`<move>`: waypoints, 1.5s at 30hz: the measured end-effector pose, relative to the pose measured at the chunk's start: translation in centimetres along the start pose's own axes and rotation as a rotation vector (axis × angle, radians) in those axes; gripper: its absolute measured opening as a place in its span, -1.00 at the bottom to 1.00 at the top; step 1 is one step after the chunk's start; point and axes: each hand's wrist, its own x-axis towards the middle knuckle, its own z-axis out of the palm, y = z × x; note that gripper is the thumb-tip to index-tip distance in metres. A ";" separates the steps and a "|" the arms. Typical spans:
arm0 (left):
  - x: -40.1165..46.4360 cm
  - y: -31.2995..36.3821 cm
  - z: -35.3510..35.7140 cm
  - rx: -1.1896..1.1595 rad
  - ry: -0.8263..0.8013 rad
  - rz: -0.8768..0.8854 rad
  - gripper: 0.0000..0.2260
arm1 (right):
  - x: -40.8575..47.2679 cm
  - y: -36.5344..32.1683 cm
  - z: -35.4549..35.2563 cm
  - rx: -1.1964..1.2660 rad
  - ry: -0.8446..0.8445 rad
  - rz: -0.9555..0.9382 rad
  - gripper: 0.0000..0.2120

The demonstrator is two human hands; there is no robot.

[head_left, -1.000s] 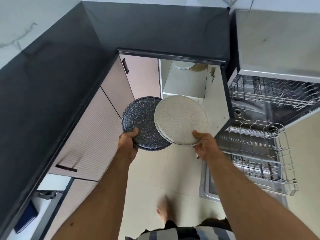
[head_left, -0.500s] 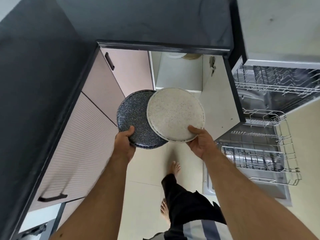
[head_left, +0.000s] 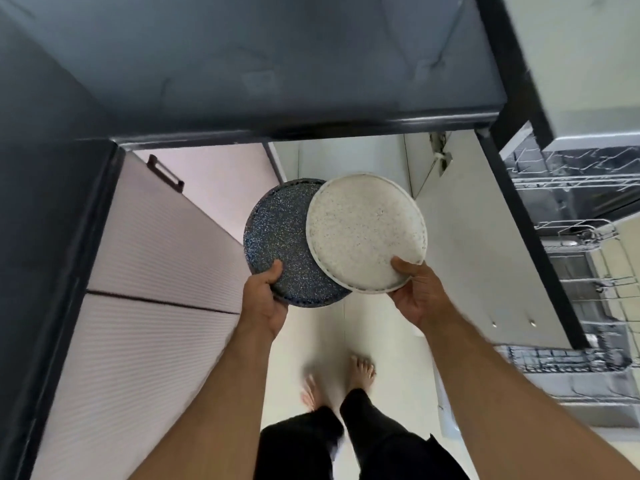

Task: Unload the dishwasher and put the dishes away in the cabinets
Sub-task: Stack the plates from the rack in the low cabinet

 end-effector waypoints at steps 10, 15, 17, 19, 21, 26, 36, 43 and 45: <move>14.4 -6.2 2.4 0.019 -0.018 -0.096 -0.76 | 12.5 -1.2 -3.9 -0.078 0.079 -0.120 -0.53; 20.3 -7.1 5.1 -0.018 -0.068 -0.076 -0.68 | 19.1 -1.4 -4.4 -0.084 0.108 -0.181 -0.44; 22.5 -7.2 6.0 -0.022 -0.112 -0.065 -0.68 | 21.6 -2.0 -4.4 -0.079 0.103 -0.202 -0.42; 24.4 -7.2 7.1 -0.037 -0.168 -0.057 -0.74 | 23.7 -2.5 -4.4 -0.074 0.120 -0.229 -0.42; 26.2 -7.3 8.3 -0.053 -0.217 -0.034 -0.81 | 25.7 -3.0 -4.3 -0.071 0.116 -0.257 -0.40; 30.7 -7.2 10.7 -0.076 -0.266 0.036 -0.71 | 30.0 -4.0 -3.1 -0.061 0.101 -0.322 -0.34; 37.8 -5.1 13.9 0.131 -0.087 0.189 -0.55 | 36.2 -4.8 -0.4 -0.135 0.183 -0.415 -0.43; 41.0 -4.9 16.0 0.262 0.041 0.382 -0.58 | 38.2 -4.8 2.3 -0.195 0.305 -0.505 -0.49; 42.0 -4.8 16.3 0.309 0.023 0.470 -0.60 | 38.5 -4.6 2.4 -0.269 0.353 -0.566 -0.52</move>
